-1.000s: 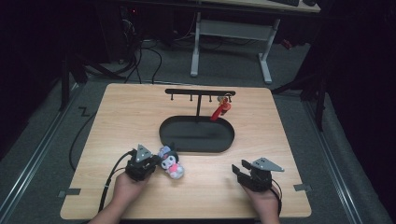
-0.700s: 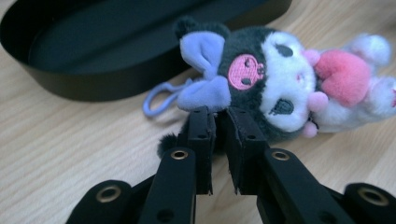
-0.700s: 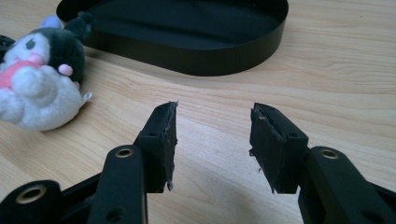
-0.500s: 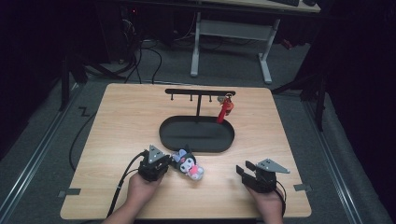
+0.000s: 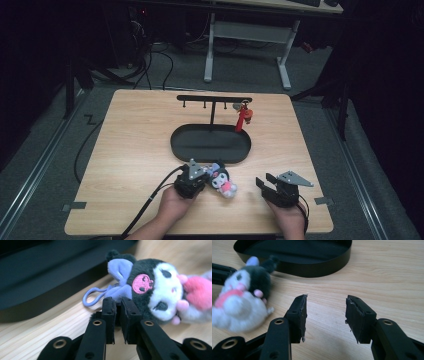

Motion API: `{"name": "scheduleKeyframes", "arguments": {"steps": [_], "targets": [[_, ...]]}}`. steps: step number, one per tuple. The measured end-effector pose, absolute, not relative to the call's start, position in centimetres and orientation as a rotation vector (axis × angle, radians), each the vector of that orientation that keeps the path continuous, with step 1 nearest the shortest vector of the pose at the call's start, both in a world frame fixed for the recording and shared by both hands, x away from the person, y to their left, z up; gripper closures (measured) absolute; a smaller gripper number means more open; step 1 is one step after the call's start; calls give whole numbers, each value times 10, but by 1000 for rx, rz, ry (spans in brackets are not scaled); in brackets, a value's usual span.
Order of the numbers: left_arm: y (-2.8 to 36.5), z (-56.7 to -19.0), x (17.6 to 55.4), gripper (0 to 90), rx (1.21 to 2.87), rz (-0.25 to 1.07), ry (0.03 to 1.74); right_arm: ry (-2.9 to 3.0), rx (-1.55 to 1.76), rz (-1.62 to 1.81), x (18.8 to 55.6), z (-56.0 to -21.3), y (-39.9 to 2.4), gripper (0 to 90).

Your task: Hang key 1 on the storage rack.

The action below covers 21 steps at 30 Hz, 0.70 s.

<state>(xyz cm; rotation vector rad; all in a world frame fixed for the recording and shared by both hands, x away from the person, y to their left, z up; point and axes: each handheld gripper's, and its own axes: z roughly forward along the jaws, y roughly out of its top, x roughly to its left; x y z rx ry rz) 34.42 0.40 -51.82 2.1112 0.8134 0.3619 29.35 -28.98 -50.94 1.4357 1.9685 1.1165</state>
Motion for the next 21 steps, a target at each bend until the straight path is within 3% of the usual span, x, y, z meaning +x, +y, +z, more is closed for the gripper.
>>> {"name": "scheduleKeyframes", "arguments": {"steps": [10, 16, 21], "targets": [[-48, -513, 337, 783, 2139, 315, 696, 1887, 1505, 1086, 288, -510, -312, 518], [-2, -510, 344, 665, 2115, 394, 754, 1890, 1509, 1074, 289, -511, -313, 503], [78, -504, 345, 549, 2144, 556, 830, 1929, 1466, 1036, 289, -514, -308, 494]]}}
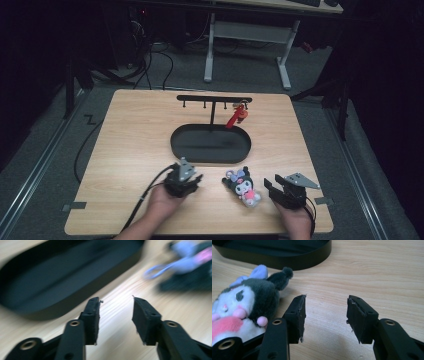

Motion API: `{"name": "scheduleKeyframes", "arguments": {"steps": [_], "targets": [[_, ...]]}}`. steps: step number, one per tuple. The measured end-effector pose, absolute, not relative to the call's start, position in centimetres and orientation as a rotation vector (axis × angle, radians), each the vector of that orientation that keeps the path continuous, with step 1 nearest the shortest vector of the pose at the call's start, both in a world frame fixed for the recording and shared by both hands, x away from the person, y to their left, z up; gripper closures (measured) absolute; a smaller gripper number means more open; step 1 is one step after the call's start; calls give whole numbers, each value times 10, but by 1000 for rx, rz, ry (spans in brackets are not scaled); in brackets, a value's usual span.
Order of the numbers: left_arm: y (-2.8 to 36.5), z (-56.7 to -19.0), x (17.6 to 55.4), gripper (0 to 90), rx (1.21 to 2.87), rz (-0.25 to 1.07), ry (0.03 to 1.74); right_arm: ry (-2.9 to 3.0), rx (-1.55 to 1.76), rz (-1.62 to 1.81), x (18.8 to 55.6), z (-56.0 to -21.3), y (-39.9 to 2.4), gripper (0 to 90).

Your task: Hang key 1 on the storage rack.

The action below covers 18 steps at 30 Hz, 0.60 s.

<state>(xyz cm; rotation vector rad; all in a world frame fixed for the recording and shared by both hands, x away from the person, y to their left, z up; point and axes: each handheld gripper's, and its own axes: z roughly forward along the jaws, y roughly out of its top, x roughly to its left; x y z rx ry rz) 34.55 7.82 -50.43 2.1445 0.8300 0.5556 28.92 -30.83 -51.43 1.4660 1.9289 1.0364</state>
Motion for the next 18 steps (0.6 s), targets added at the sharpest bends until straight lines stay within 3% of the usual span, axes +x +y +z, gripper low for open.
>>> {"name": "scheduleKeyframes", "arguments": {"steps": [4, 7, 13, 16, 18], "targets": [[138, -500, 341, 475, 2158, 655, 896, 1932, 1476, 1023, 291, -517, -307, 463], [178, -507, 332, 449, 2078, 640, 986, 1925, 1490, 1004, 293, -518, -307, 431], [211, -511, 331, 395, 2046, 654, 1023, 1921, 1504, 1002, 295, -518, -306, 441], [220, -511, 334, 395, 1988, 572, 1055, 1926, 1510, 997, 296, -518, -304, 441], [219, -512, 334, 384, 1991, 590, 1045, 1935, 1504, 980, 296, -517, -302, 441]]}}
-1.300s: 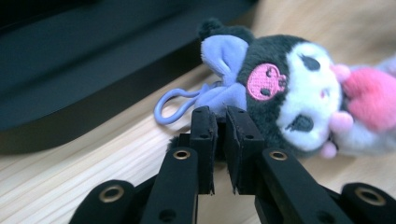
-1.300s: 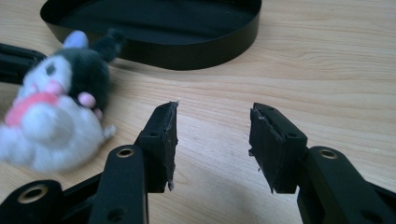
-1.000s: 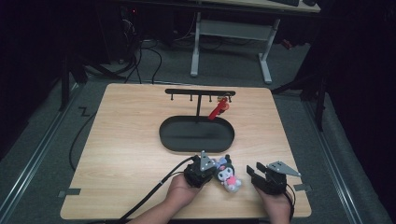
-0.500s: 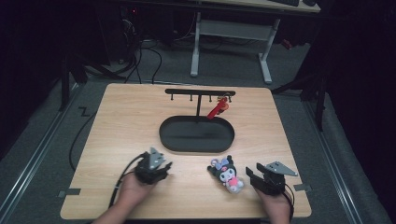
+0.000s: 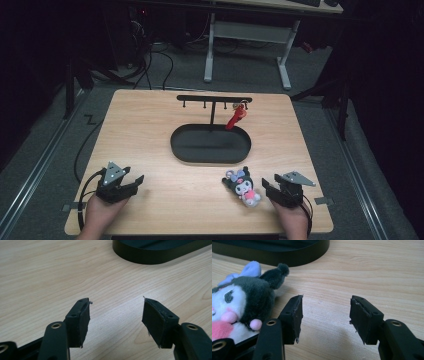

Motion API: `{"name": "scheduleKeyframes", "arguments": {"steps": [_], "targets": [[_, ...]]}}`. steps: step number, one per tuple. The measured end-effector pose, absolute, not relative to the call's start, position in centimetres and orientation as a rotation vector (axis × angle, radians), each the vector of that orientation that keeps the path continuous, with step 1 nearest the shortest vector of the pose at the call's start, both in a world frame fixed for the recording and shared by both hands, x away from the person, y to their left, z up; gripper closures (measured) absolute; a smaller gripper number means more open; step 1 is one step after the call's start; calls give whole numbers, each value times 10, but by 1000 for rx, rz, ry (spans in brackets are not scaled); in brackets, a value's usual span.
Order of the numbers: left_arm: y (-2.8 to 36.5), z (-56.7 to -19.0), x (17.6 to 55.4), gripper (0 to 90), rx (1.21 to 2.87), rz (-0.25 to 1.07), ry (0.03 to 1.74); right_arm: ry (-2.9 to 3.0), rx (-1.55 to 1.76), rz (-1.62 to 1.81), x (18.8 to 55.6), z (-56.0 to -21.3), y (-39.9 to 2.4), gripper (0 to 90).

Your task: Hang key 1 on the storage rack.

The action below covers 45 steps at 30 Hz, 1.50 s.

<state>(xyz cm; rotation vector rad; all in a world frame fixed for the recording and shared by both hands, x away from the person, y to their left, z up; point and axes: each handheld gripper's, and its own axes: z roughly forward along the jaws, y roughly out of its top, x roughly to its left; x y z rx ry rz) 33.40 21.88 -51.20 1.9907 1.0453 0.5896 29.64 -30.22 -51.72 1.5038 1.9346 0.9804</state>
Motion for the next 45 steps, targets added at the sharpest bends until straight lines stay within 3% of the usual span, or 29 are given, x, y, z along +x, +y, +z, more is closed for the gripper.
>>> {"name": "scheduleKeyframes", "arguments": {"steps": [6, 17, 22, 45], "targets": [[206, -514, 333, 326, 2047, 627, 972, 1997, 1475, 933, 297, -515, -297, 471], [197, -518, 336, 316, 2112, 591, 891, 2039, 1497, 904, 301, -504, -290, 455], [199, -517, 339, 324, 2064, 503, 916, 2081, 1542, 814, 306, -506, -289, 395], [193, -515, 336, 325, 2098, 504, 842, 2271, 1657, 530, 335, -469, -280, 293]]}}
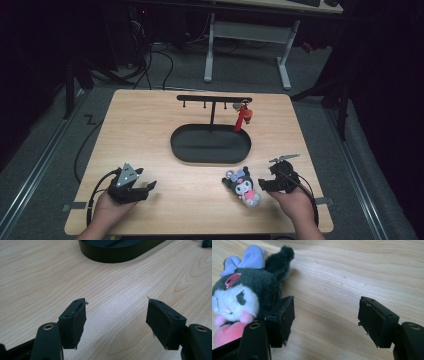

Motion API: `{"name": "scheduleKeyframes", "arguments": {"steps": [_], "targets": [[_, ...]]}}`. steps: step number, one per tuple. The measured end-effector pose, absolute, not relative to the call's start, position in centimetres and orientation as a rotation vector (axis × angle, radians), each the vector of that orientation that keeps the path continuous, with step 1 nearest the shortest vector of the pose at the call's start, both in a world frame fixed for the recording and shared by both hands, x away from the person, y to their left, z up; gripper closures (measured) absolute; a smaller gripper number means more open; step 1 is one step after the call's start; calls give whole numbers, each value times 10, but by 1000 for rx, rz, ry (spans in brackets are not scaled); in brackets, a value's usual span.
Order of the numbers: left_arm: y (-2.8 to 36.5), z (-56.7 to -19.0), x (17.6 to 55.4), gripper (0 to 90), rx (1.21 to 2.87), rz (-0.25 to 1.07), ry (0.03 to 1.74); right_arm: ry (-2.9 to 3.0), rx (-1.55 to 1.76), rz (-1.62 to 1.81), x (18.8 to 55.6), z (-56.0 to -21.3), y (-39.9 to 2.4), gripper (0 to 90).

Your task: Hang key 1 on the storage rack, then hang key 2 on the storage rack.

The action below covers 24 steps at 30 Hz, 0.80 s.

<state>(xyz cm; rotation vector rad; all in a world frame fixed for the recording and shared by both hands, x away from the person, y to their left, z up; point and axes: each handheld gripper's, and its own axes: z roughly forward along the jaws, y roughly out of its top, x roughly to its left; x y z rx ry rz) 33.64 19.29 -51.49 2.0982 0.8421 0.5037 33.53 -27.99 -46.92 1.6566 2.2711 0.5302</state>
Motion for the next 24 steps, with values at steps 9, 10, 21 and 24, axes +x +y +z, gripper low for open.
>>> {"name": "scheduleKeyframes", "arguments": {"steps": [9, 10, 21, 24], "targets": [[191, -516, 334, 288, 2106, 506, 834, 2358, 1660, 411, 346, -468, -279, 274], [190, -516, 334, 286, 2106, 506, 833, 2361, 1659, 398, 346, -467, -278, 273], [191, -514, 329, 278, 2115, 529, 814, 2438, 1641, 311, 344, -456, -274, 304], [191, -514, 331, 279, 2116, 523, 816, 2465, 1642, 286, 343, -451, -272, 301]]}}
